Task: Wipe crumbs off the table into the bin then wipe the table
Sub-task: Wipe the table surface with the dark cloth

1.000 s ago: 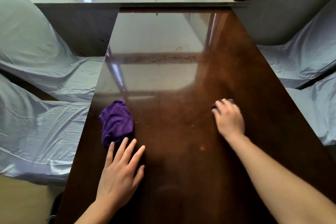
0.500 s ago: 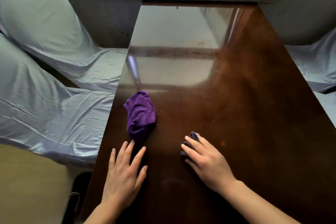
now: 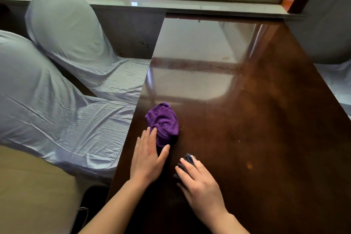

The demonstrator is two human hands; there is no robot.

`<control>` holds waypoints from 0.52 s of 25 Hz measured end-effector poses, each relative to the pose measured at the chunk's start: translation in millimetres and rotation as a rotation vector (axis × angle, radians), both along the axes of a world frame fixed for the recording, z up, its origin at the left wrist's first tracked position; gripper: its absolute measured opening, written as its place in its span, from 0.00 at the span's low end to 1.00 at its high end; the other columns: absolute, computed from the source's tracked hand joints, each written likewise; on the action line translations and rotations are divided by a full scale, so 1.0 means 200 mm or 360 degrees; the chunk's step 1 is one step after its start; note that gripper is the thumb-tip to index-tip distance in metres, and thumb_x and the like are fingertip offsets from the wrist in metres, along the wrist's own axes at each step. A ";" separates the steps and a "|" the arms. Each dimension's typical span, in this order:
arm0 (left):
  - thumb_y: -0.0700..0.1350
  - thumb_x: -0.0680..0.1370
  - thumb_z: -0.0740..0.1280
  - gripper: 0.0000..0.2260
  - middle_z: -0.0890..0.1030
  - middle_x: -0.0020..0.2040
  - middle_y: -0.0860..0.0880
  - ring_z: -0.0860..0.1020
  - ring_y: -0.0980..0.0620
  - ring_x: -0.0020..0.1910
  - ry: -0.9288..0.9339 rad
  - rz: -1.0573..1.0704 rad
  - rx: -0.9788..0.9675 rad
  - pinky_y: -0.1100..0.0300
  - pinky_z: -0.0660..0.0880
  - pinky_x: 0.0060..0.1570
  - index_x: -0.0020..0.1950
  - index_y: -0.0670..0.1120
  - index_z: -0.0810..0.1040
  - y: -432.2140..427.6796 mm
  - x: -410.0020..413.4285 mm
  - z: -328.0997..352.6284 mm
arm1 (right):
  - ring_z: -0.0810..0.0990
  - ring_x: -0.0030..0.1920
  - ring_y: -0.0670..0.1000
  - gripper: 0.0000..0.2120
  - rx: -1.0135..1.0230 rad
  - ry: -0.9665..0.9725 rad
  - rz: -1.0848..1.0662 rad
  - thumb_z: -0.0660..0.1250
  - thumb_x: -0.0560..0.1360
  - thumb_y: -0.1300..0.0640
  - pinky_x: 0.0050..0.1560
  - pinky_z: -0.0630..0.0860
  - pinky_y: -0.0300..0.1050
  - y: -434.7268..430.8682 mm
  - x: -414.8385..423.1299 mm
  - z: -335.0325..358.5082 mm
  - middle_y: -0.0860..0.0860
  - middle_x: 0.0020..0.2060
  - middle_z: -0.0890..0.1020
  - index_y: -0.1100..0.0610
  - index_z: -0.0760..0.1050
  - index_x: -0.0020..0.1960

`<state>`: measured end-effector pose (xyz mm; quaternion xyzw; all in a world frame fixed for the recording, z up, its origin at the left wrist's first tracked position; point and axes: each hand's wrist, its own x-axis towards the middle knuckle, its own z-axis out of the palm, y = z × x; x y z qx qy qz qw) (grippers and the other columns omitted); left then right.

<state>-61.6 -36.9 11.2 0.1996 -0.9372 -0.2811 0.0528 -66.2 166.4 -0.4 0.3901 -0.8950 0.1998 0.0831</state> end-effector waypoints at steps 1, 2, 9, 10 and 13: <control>0.58 0.79 0.61 0.33 0.58 0.80 0.43 0.52 0.47 0.80 0.0009 -0.0007 -0.0033 0.53 0.45 0.78 0.79 0.46 0.55 0.00 -0.05 -0.02 | 0.77 0.66 0.57 0.15 0.0010 0.0003 -0.0029 0.68 0.74 0.50 0.63 0.76 0.55 0.00 -0.02 0.00 0.51 0.62 0.81 0.53 0.81 0.60; 0.57 0.79 0.62 0.33 0.59 0.80 0.43 0.53 0.45 0.80 0.0011 -0.0011 -0.0084 0.51 0.46 0.78 0.79 0.45 0.55 0.01 -0.08 -0.04 | 0.77 0.66 0.57 0.16 0.0020 0.0013 -0.0047 0.70 0.74 0.51 0.63 0.76 0.55 0.01 -0.04 0.01 0.51 0.62 0.81 0.53 0.81 0.60; 0.51 0.77 0.62 0.32 0.60 0.80 0.48 0.52 0.47 0.80 0.0008 -0.0348 -0.0282 0.49 0.46 0.78 0.78 0.50 0.55 0.03 -0.21 -0.08 | 0.78 0.64 0.61 0.20 0.0076 -0.0017 -0.0455 0.77 0.68 0.56 0.64 0.75 0.57 0.20 -0.29 0.01 0.54 0.61 0.82 0.57 0.82 0.59; 0.50 0.77 0.61 0.32 0.58 0.80 0.50 0.50 0.48 0.80 0.0002 -0.0373 -0.0294 0.50 0.44 0.78 0.78 0.53 0.53 0.03 -0.22 -0.07 | 0.77 0.64 0.62 0.20 0.0086 -0.0020 -0.0540 0.77 0.69 0.56 0.64 0.75 0.57 0.21 -0.30 0.01 0.54 0.61 0.82 0.57 0.81 0.60; 0.53 0.78 0.60 0.32 0.54 0.81 0.50 0.48 0.49 0.80 0.0004 -0.0420 -0.0256 0.52 0.42 0.78 0.79 0.58 0.49 0.00 -0.18 -0.05 | 0.77 0.64 0.63 0.16 0.0027 0.0011 -0.0608 0.69 0.74 0.54 0.65 0.74 0.57 0.12 -0.20 -0.01 0.55 0.61 0.82 0.57 0.82 0.60</control>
